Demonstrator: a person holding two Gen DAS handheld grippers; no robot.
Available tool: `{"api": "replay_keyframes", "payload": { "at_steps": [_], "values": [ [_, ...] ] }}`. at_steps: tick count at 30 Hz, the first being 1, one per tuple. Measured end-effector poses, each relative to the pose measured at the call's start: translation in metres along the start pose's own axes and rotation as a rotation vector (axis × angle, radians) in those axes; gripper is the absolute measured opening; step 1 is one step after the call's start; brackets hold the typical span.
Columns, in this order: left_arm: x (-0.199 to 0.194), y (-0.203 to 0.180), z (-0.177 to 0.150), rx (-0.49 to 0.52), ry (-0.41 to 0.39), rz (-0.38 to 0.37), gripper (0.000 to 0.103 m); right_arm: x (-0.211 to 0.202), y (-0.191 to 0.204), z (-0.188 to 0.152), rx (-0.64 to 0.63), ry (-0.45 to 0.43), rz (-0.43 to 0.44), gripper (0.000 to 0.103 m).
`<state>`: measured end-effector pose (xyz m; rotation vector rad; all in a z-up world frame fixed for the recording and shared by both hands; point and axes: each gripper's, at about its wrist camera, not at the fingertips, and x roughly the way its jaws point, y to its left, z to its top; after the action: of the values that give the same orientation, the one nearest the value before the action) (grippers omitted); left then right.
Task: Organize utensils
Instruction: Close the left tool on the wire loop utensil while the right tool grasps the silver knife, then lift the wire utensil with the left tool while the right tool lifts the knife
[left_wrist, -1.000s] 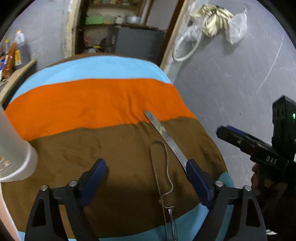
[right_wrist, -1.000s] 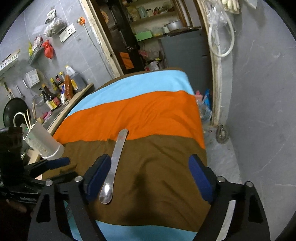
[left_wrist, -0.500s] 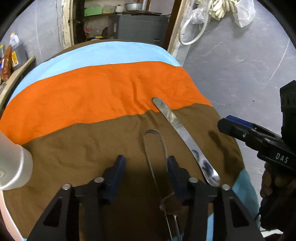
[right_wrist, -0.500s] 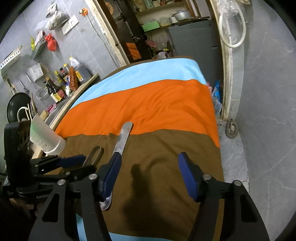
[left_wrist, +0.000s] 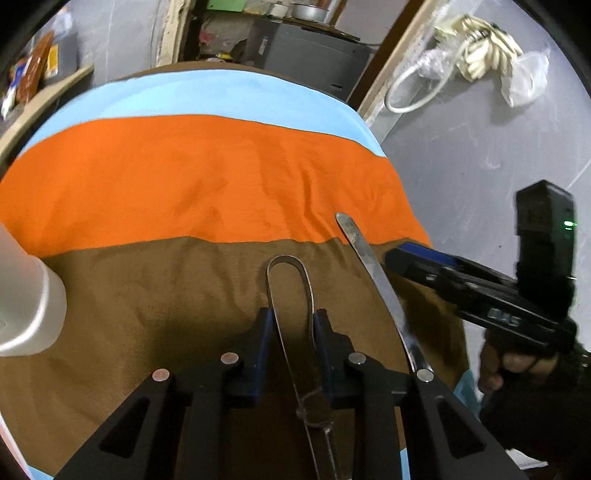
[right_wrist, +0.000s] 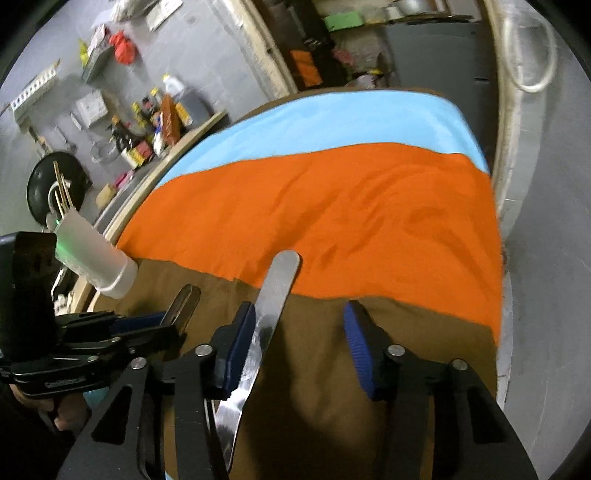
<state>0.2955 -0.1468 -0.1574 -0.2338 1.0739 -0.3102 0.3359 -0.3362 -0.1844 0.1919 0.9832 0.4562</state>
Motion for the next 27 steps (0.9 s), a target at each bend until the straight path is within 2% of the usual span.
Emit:
{"api": "replay_keyframes", "payload": {
  "at_steps": [5, 7, 10, 16, 19, 24, 27],
  "values": [
    [0.001, 0.000, -0.002, -0.010, 0.001, -0.008, 0.022, 0.019, 0.015, 0.015, -0.081, 0.070, 0.007, 0.044],
    [0.002, 0.000, -0.002, -0.014, 0.001, -0.009, 0.022, 0.022, 0.022, 0.018, -0.103, 0.084, -0.020, 0.044],
    [0.003, -0.001, -0.002, -0.016, 0.002, -0.009, 0.022, 0.021, 0.031, 0.016, -0.138, 0.090, -0.078, 0.039],
    [-0.001, 0.000, -0.001, -0.023, 0.000, 0.010, 0.021, 0.013, 0.028, 0.020, -0.066, 0.130, -0.106, 0.032],
    [-0.008, 0.008, -0.004, -0.060, -0.005, 0.062, 0.021, 0.009, 0.025, 0.019, -0.023, 0.163, -0.108, 0.031],
    [-0.018, 0.030, -0.007, -0.131, -0.011, 0.110, 0.021, 0.011, 0.022, 0.013, 0.043, 0.183, -0.076, 0.031],
    [-0.021, 0.037, -0.009, -0.153, -0.016, 0.114, 0.021, 0.013, 0.019, 0.011, 0.073, 0.187, -0.056, 0.031]
  ]
}}
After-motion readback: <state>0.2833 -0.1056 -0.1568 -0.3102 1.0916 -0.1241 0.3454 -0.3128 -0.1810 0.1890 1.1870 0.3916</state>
